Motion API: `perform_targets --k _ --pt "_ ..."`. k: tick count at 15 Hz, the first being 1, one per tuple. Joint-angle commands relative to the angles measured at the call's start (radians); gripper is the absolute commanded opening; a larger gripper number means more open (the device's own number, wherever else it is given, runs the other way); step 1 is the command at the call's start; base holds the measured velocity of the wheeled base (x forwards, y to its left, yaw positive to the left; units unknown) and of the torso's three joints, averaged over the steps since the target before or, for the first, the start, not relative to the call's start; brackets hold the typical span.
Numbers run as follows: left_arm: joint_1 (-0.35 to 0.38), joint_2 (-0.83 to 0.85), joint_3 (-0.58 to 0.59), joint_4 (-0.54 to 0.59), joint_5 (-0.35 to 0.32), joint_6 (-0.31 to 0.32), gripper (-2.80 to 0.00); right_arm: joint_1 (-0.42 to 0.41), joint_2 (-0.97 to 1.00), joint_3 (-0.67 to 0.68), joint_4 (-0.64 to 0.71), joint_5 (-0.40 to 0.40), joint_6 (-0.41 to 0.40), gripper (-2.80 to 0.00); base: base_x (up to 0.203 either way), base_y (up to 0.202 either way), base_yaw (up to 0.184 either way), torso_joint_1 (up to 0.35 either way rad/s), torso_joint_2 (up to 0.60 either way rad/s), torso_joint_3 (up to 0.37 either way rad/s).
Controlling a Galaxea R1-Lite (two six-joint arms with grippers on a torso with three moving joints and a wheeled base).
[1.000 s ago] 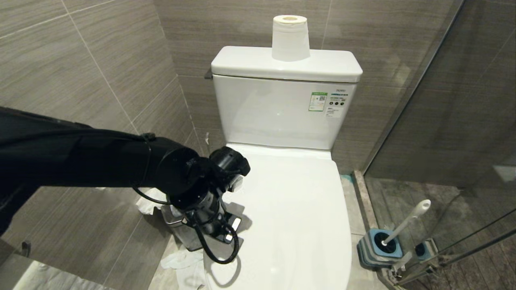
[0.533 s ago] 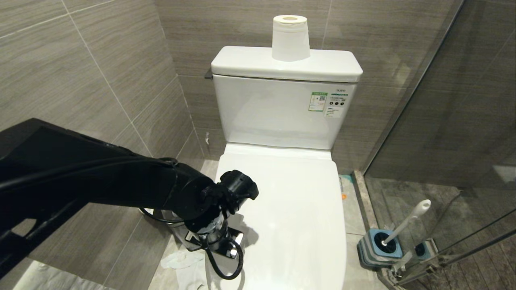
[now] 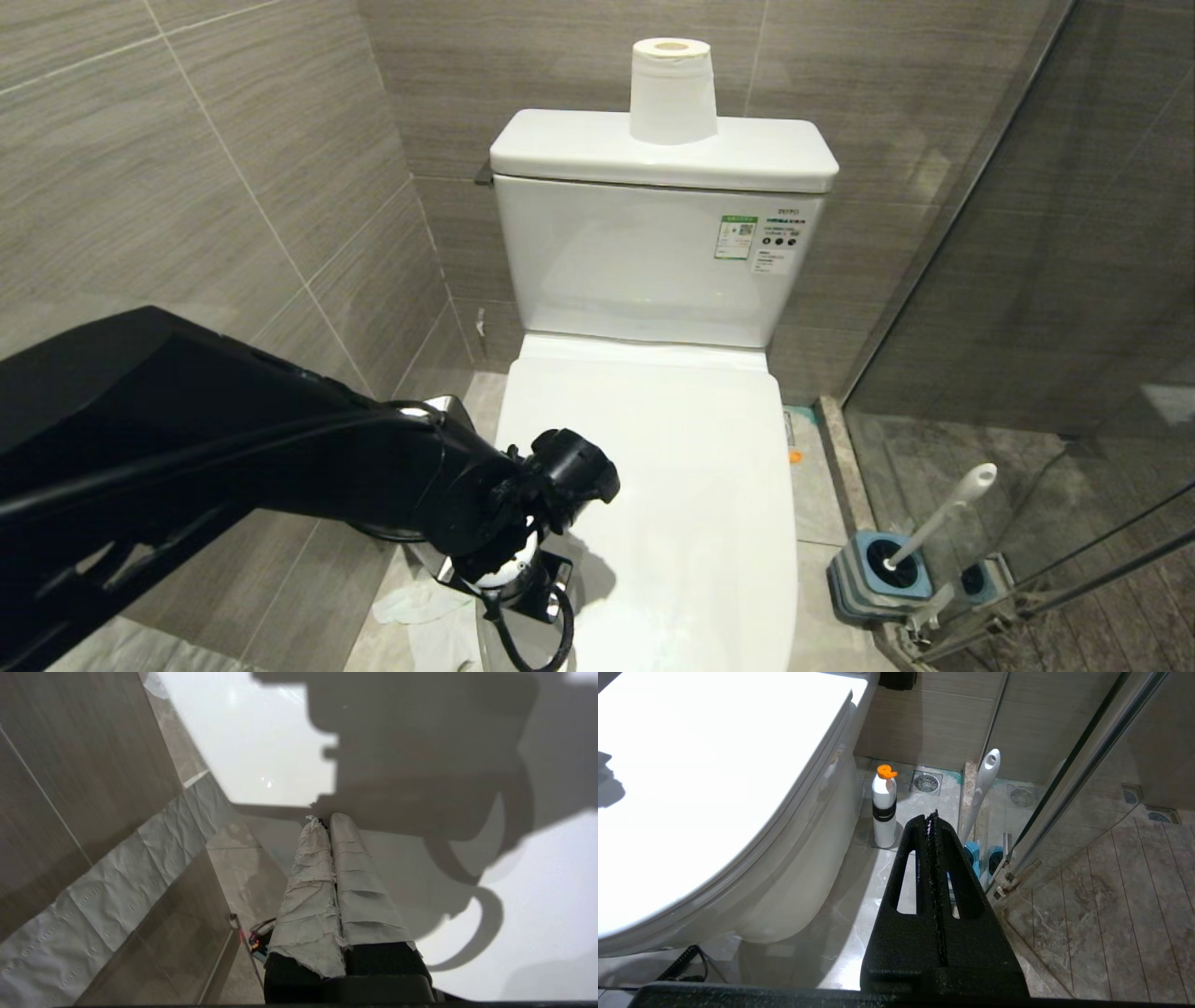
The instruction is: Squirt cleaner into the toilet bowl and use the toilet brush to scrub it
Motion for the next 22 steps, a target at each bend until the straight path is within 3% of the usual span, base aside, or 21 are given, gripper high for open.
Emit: perform_targets --k 1,5,8,11,13,15,18,22 --pt "-0.021 -0.048 0.0 0.004 -0.002 -0.005 -2.8 0.0 0.0 0.0 0.0 0.0 0.0 -2.8 0.0 0.0 0.0 0.0 0.0 0.0" --pt "-0.012 -0.268 -0.086 0.011 -0.006 0.083 -2.8 0.0 0.0 0.0 0.0 0.0 0.0 -2.8 0.0 0.0 0.0 0.0 0.0 0.0" --pt "0.045 -0.353 -0.293 0.093 -0.03 0.135 -2.8 0.0 0.0 0.0 0.0 0.0 0.0 -2.8 0.0 0.0 0.0 0.0 0.0 0.0" --pt "0.104 -0.368 -0.577 0.281 -0.036 0.143 -2.8 0.0 0.0 0.0 0.0 0.0 0.0 -2.8 0.0 0.0 0.0 0.0 0.0 0.0" --pt "0.134 -0.364 -0.728 0.378 0.054 0.158 -2.8 0.0 0.0 0.0 0.0 0.0 0.0 -2.8 0.0 0.0 0.0 0.0 0.0 0.0" --pt "0.17 -0.381 -0.745 0.408 0.284 0.233 -2.8 0.0 0.0 0.0 0.0 0.0 0.0 -2.8 0.0 0.0 0.0 0.0 0.0 0.0" --pt "0.253 -0.47 -0.743 0.402 0.314 0.379 -2.8 0.0 0.0 0.0 0.0 0.0 0.0 -2.8 0.0 0.0 0.0 0.0 0.0 0.0" --pt "0.354 -0.631 -0.743 0.437 0.305 0.42 -2.8 0.0 0.0 0.0 0.0 0.0 0.0 -2.8 0.0 0.0 0.0 0.0 0.0 0.0"
